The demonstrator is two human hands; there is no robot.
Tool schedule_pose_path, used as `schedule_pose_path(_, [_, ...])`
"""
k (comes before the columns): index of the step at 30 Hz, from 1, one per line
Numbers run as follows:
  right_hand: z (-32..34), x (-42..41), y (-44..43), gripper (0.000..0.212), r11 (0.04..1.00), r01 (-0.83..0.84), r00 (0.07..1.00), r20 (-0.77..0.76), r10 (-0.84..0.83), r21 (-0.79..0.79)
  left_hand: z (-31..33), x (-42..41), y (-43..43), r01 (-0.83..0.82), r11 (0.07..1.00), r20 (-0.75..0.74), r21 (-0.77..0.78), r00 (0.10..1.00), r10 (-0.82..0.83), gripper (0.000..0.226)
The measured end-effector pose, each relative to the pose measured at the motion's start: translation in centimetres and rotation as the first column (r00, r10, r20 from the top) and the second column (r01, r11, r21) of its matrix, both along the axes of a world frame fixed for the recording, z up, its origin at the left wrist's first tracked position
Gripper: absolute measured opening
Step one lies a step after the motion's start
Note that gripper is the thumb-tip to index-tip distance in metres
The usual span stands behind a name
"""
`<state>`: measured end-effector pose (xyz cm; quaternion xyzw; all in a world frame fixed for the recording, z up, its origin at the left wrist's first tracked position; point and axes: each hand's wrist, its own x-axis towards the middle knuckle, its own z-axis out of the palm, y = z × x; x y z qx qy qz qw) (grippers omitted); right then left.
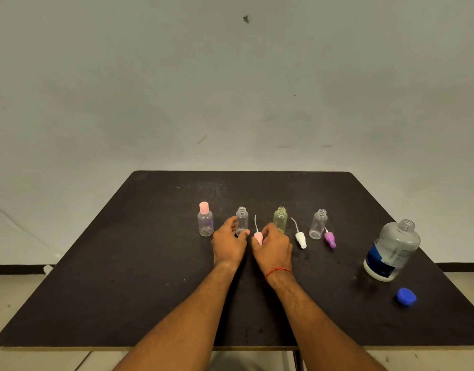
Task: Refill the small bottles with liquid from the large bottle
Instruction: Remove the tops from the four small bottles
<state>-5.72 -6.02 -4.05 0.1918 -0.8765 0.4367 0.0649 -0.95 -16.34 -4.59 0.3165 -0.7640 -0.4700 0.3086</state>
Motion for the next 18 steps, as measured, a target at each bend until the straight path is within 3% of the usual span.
schedule_pose_path(18, [0.25,0.37,0.29,0.028,0.999,-0.005,1.0,-0.028,0.006,0.043,0.33,0.27,0.28,-0.002,1.0,0.024,-0.002,1.0,0.002,0.038])
